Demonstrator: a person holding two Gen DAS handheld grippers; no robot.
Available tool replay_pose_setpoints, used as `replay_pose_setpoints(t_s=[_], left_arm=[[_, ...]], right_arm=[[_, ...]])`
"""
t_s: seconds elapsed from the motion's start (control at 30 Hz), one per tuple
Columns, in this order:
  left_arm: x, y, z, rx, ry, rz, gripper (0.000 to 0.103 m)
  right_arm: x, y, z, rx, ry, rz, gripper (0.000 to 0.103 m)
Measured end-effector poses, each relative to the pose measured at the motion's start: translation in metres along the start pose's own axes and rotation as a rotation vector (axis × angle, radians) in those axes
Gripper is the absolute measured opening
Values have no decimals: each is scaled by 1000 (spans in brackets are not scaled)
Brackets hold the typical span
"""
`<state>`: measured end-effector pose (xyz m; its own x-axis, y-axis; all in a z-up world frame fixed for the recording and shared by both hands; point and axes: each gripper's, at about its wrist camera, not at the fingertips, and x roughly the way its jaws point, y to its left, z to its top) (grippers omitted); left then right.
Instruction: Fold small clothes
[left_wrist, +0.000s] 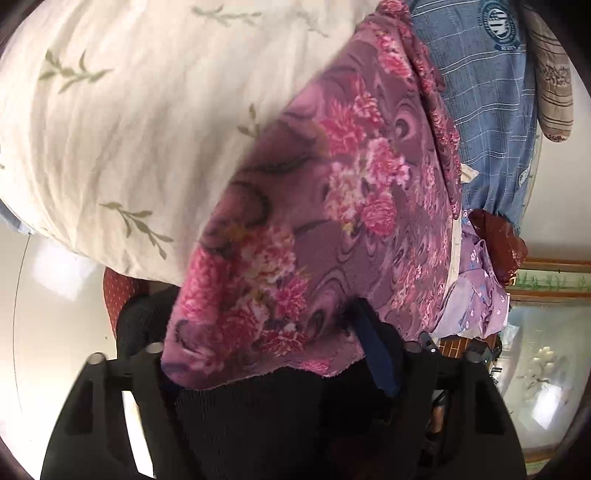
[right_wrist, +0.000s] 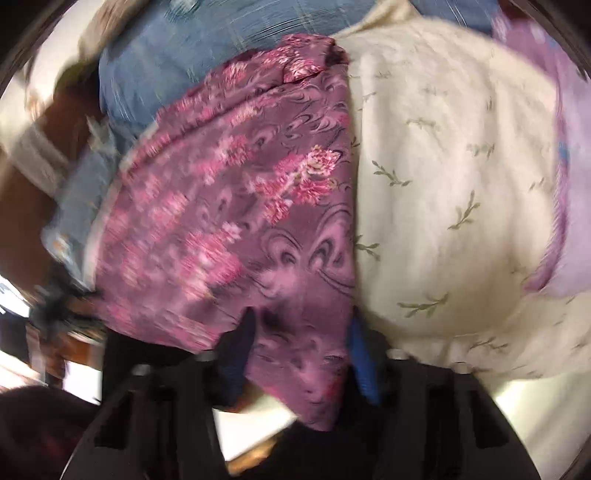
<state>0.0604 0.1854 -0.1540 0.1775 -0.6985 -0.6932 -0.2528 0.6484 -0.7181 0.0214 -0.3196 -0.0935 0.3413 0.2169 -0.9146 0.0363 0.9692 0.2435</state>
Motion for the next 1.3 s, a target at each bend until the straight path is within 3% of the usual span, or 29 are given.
replay_pose_setpoints(t_s=[0.03, 0.07, 0.1, 0.13, 0.33, 0.5, 0.57, 0.6, 0.63, 0.67, 0.7, 0.73, 0.77, 0.8, 0.9, 1.07, 1.3], left_arm=[[-2, -3, -1, 7, -3, -5, 42], [-5, -6, -1, 14, -6, -7, 27], [-8, -10, -2, 19, -10, -14, 13], [-12, -13, -3, 26, -15, -24, 9], [-35, -59, -11, 144, -95, -32, 8], [-29, -70, 0, 170, -96, -11, 8], [-23, -65, 2, 163, -88, 3, 9], [-19, -62, 4, 158, -83, 17, 13], [-13, -58, 7, 140, -73, 27, 17], [-8, -54, 9, 115, -65, 26, 23], [-6, -50, 10, 89, -61, 16, 23], [-5, -46, 11, 68, -62, -1, 23], [-4, -44, 11, 55, -61, -5, 19], [-6, -46, 11, 61, -68, 0, 8], [-20, -60, 6, 116, -99, -5, 7], [-49, -102, 14, 189, -175, -98, 7], [-56, -168, 91, 237, -240, -146, 7]], right_arm=[[-1, 3, -1, -29, -5, -38, 17], [-2, 3, -2, -39, -9, -46, 9], [-5, -1, -3, -18, -10, 2, 3], [-8, -7, -3, 23, -13, 47, 3], [-17, -32, -6, 216, -46, 315, 3], [4, -44, -6, 281, 42, 319, 10], [7, -43, -8, 279, 54, 317, 22], [9, -40, -8, 268, 58, 313, 37], [10, -37, -9, 248, 59, 316, 38], [10, -32, -9, 223, 50, 306, 38], [10, -28, -8, 196, 47, 286, 30], [9, -22, -6, 148, 43, 243, 7], [8, -20, -6, 130, 42, 227, 5], [5, -22, -7, 141, 41, 240, 5], [-7, -32, -5, 217, 18, 332, 4], [-31, -47, 14, 346, -75, 562, 4], [-16, -49, 81, 466, -139, 759, 4]])
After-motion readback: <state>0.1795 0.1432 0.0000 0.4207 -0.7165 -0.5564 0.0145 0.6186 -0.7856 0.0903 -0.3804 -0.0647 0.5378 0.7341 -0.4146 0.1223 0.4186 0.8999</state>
